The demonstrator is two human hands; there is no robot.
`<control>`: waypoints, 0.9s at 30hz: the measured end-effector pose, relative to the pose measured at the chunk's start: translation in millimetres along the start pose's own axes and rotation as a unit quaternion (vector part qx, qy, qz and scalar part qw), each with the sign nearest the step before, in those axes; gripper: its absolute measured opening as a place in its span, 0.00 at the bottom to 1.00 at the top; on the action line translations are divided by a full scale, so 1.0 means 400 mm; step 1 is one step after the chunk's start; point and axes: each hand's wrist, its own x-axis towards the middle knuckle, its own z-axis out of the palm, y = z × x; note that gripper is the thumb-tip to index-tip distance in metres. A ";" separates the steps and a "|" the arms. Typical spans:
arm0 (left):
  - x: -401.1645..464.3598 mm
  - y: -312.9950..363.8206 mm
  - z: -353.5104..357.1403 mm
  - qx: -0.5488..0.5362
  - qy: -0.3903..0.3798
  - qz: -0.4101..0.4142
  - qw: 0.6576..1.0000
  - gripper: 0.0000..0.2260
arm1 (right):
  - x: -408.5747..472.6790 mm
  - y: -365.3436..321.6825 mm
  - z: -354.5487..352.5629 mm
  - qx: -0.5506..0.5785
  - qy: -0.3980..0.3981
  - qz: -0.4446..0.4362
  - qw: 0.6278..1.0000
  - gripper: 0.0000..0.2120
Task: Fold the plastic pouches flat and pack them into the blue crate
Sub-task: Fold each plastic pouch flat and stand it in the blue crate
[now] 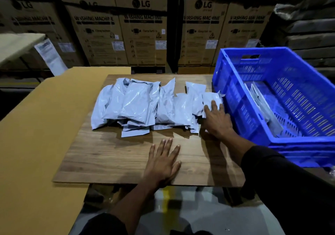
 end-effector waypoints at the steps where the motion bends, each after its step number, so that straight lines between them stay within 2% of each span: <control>1: 0.000 0.000 -0.003 -0.002 -0.007 0.002 1.000 0.30 | -0.007 0.000 -0.011 0.014 0.009 -0.002 1.000 0.31; 4: 0.000 -0.001 -0.013 -0.013 0.004 -0.013 1.000 0.33 | -0.045 -0.015 -0.047 0.075 0.051 0.011 0.996 0.28; 7: -0.010 -0.012 -0.006 -0.060 0.068 -0.030 0.995 0.32 | -0.142 -0.053 -0.060 0.153 0.149 0.034 0.976 0.28; 9: -0.021 -0.015 -0.015 -0.089 0.135 -0.045 0.986 0.34 | -0.232 -0.083 -0.039 0.151 0.228 -0.027 0.961 0.30; 11: -0.034 -0.023 -0.035 -0.085 0.197 -0.061 0.975 0.37 | -0.310 -0.112 0.007 0.134 0.262 -0.143 0.945 0.30; 15: -0.074 -0.070 -0.035 -0.006 0.288 -0.011 0.958 0.40 | -0.367 -0.132 0.112 0.008 0.197 -0.324 0.925 0.36; 17: -0.093 -0.091 -0.031 0.033 0.287 0.000 0.957 0.39 | -0.364 -0.124 0.132 -0.036 0.156 -0.367 0.917 0.34; 19: -0.102 -0.107 -0.024 0.059 0.246 0.008 0.968 0.37 | -0.359 -0.115 0.132 -0.039 0.121 -0.387 0.913 0.32; 23: -0.118 -0.122 -0.003 0.064 0.168 0.061 0.982 0.32 | -0.350 -0.082 0.114 -0.042 0.016 -0.423 0.905 0.37; 25: -0.129 -0.118 -0.004 0.058 0.169 0.054 0.982 0.29 | -0.351 -0.067 0.095 0.005 -0.031 -0.400 0.916 0.33; 27: -0.135 -0.108 -0.018 0.054 0.195 0.045 0.978 0.26 | -0.359 -0.063 0.082 0.074 -0.023 -0.358 0.931 0.29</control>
